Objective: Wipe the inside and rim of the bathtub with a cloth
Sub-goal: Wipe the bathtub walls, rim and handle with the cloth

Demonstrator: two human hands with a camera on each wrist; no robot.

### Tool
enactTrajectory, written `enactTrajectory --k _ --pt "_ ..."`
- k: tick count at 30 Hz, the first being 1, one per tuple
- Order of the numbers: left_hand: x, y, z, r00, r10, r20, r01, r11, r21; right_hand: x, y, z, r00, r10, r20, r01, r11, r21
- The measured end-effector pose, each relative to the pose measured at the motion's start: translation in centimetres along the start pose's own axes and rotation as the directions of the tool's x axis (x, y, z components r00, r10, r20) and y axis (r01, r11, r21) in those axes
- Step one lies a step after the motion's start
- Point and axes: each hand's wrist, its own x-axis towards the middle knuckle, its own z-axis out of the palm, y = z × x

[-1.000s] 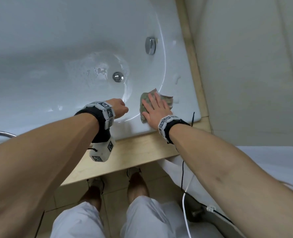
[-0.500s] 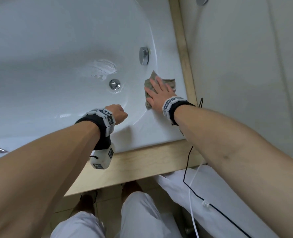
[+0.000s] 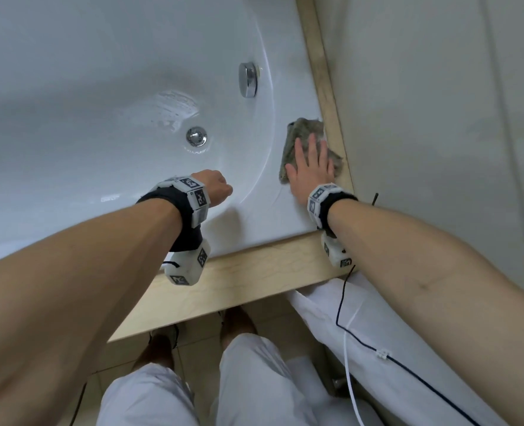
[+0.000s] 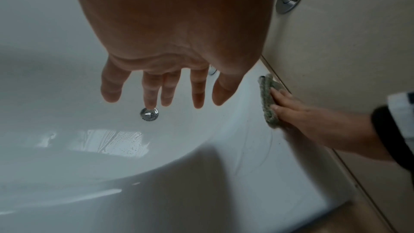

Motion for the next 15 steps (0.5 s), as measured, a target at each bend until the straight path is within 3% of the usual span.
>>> enactTrajectory --k 4,9,15 --pt "-0.4 -1.4 0.0 1.000 0.000 0.015 0.000 1.000 0.001 -5.0 -1.8 2.6 1.000 0.004 -0.029 -0.005 0.999 -0.048" --pt "-0.1 -3.1 0.2 0.999 -0.037 0.027 0.036 0.999 0.016 -9.1 -5.6 4.9 0.988 -0.138 0.068 0.142 0.988 -0.060" --pt "0.8 -3.4 -0.2 0.997 -0.075 0.016 0.075 0.997 0.002 -5.3 -5.3 3.2 0.954 -0.290 0.071 0.297 0.945 -0.135"
